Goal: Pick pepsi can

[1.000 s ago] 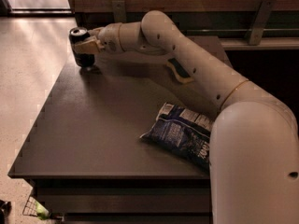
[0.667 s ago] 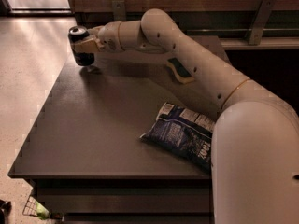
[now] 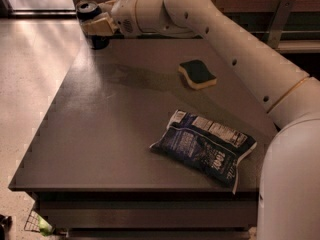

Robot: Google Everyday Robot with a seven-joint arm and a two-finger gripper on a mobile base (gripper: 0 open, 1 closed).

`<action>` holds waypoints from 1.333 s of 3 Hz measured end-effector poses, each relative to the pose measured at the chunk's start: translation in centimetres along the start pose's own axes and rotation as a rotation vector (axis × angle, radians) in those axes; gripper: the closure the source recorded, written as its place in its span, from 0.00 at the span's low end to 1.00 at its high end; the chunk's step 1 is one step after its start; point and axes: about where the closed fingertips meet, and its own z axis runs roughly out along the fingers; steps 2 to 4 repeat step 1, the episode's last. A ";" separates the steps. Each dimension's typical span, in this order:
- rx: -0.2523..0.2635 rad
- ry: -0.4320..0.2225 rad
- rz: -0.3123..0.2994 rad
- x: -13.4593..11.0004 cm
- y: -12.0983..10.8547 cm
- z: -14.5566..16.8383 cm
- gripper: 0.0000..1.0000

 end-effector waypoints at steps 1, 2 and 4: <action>0.013 -0.019 -0.033 -1.4 -0.4 -1.0 1.00; 0.013 -0.019 -0.033 -1.4 -0.4 -1.0 1.00; 0.013 -0.019 -0.033 -1.4 -0.4 -1.0 1.00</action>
Offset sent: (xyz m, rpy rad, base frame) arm 0.0000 0.0000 0.0000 0.0000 0.0000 0.0000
